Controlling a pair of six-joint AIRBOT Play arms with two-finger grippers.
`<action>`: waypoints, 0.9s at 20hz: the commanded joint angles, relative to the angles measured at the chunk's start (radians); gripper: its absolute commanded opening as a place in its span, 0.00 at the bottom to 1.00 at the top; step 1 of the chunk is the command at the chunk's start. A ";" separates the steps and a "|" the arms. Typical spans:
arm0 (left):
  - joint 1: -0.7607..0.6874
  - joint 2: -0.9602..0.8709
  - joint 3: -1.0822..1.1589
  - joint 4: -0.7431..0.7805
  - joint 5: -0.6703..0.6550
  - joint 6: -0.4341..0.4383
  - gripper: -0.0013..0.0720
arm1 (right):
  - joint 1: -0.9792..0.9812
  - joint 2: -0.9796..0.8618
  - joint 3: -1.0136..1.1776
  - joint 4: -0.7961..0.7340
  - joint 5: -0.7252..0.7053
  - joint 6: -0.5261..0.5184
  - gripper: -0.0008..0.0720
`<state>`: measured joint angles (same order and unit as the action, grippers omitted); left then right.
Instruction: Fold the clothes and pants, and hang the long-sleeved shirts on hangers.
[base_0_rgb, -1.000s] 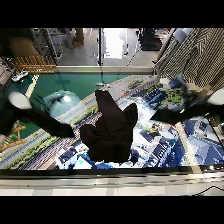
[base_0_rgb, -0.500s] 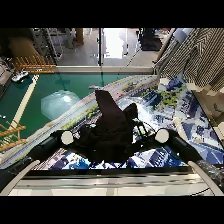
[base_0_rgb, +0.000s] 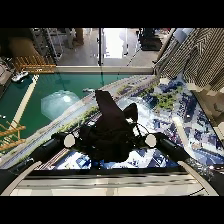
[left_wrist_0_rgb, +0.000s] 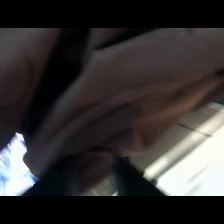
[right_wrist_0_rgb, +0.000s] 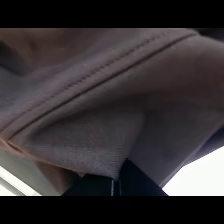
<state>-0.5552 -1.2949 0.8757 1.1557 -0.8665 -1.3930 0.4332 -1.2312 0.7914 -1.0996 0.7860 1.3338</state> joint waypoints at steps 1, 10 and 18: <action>0.002 0.016 0.000 0.048 0.048 -0.003 0.04 | 0.003 0.028 0.075 -0.022 0.080 0.001 0.04; 0.002 0.410 0.454 -0.034 -0.008 0.188 0.03 | 0.004 0.319 0.662 0.065 0.614 0.042 0.05; 0.003 0.340 0.669 -0.018 -0.140 0.167 0.95 | 0.003 0.243 1.007 -0.047 0.552 0.142 0.04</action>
<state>-0.5537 -0.9249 1.5330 1.1305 -0.9215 -1.2049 0.4362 -0.9371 1.7363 -1.0950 1.3300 1.4158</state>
